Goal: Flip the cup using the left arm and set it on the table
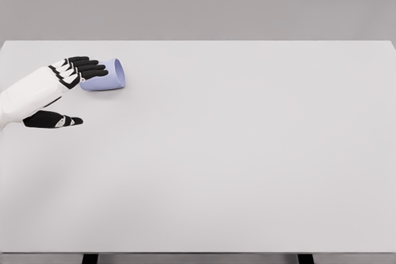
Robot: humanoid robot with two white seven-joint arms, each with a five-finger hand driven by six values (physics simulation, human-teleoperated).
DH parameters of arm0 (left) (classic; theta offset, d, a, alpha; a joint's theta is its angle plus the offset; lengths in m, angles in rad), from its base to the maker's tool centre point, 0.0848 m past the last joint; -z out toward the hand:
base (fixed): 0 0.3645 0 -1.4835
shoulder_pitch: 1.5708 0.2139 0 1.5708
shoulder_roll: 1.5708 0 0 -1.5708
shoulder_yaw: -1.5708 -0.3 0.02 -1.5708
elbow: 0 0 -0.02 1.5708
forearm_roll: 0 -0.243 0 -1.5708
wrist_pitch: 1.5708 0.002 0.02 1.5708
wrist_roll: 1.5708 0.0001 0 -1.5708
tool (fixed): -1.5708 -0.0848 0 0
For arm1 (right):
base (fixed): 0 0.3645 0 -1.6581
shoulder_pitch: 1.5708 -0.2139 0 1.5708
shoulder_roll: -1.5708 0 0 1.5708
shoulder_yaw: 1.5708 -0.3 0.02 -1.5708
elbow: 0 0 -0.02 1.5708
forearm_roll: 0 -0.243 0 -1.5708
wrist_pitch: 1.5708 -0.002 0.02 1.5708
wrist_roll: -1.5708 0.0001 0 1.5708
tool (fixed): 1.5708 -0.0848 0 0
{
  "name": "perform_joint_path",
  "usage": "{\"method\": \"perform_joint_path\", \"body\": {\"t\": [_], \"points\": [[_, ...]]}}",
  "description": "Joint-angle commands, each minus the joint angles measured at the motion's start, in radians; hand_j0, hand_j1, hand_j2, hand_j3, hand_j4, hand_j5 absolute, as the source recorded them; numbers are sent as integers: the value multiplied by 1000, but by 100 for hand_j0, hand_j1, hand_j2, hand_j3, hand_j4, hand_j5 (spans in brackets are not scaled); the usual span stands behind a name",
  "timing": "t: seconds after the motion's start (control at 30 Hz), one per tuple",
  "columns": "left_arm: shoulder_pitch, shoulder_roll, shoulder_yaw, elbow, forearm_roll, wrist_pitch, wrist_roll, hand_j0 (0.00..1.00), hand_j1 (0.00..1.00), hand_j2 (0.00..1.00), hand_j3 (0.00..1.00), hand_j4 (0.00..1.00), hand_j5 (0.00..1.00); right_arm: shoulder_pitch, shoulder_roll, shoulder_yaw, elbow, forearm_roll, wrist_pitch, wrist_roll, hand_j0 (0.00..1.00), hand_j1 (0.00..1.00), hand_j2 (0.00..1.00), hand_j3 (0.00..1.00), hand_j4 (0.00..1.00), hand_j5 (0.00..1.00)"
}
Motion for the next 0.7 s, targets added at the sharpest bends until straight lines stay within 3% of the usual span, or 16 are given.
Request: {"method": "perform_joint_path", "body": {"t": [0.0,0.6,0.67], "points": [[0,1,1,1,5,0,1,100,100,100,100,100,100,0,0,-4,-3,-5,1,1,100,100,100,100,100,100],[-9,-1,18,3,13,0,1,100,100,100,100,100,100,0,0,4,0,5,0,-2,100,100,100,100,100,100],[-35,-16,30,-3,5,0,4,100,100,100,100,100,100,0,0,4,0,5,0,-2,100,100,100,100,100,100]]}}
